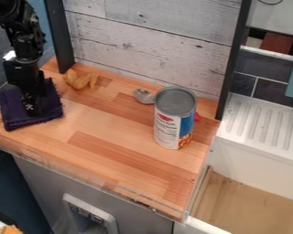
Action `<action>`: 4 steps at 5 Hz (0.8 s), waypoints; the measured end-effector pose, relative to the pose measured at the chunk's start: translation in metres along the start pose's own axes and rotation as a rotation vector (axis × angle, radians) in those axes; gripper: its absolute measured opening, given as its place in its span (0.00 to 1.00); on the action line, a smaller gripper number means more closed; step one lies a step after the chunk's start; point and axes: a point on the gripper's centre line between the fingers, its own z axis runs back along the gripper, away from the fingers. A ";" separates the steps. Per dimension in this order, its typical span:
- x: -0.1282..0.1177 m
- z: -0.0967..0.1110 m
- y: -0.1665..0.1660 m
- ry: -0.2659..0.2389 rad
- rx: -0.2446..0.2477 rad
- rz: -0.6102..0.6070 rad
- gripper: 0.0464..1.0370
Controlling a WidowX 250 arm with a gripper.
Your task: Move the purple cloth to the right bottom of the table
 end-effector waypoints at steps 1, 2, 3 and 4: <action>0.002 0.001 -0.002 0.004 -0.001 0.014 0.96; 0.003 0.001 0.004 0.014 0.019 0.017 0.96; 0.007 0.007 0.010 0.028 0.036 0.051 0.96; 0.019 0.030 0.008 0.052 -0.003 0.100 0.96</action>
